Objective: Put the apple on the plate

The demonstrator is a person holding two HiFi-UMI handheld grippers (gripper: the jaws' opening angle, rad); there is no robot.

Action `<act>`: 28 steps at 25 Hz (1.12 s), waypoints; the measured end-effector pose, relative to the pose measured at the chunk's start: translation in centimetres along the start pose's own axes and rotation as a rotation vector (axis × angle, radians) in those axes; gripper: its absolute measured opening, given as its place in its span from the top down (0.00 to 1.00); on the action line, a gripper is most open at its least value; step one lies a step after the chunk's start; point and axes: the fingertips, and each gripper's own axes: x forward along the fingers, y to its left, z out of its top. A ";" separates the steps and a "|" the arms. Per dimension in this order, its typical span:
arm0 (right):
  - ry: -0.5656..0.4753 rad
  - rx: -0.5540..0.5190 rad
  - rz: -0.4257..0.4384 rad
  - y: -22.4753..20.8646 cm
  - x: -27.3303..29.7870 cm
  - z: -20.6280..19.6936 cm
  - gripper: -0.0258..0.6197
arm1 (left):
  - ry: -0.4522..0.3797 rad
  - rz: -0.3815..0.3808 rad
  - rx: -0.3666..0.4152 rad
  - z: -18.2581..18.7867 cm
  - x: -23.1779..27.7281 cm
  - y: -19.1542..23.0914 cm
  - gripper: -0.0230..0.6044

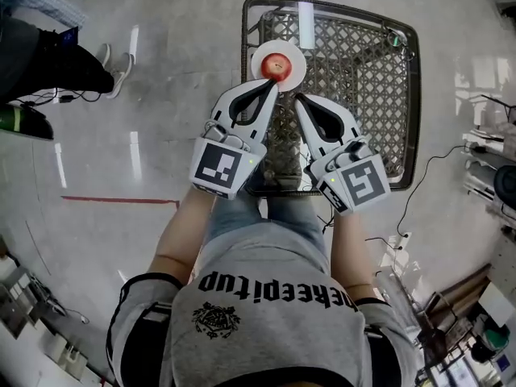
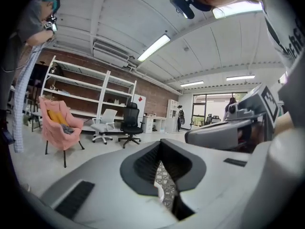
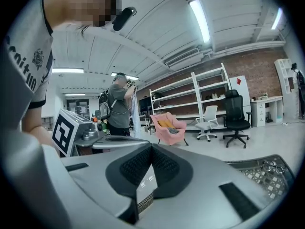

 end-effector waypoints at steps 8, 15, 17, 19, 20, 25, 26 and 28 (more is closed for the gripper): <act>-0.038 -0.029 -0.011 2.4 -1.1 2.1 0.96 | 0.012 -0.052 0.009 2.9 -2.9 -2.0 0.92; -0.065 -0.057 -0.011 3.9 -1.8 3.8 0.96 | -0.015 -0.100 0.011 5.2 -4.4 -3.1 0.92; -0.072 -0.061 -0.011 4.4 -1.9 4.3 0.96 | -0.021 -0.104 0.018 5.7 -4.9 -3.1 0.92; -0.083 -0.066 -0.011 4.8 -2.0 4.8 0.96 | -0.028 -0.108 0.030 6.2 -5.5 -3.2 0.92; -0.089 -0.069 -0.012 5.0 -2.1 5.1 0.96 | -0.033 -0.110 0.036 6.4 -5.7 -3.2 0.92; -0.117 -0.074 -0.015 5.8 -2.8 6.4 0.96 | -0.050 -0.113 0.071 7.4 -6.7 -3.7 0.92; -0.122 -0.074 -0.015 5.9 -2.9 6.6 0.96 | -0.051 -0.114 0.078 7.4 -6.9 -3.8 0.92; -0.129 -0.078 -0.015 6.2 -3.0 6.9 0.96 | -0.056 -0.117 0.086 7.6 -7.2 -3.9 0.92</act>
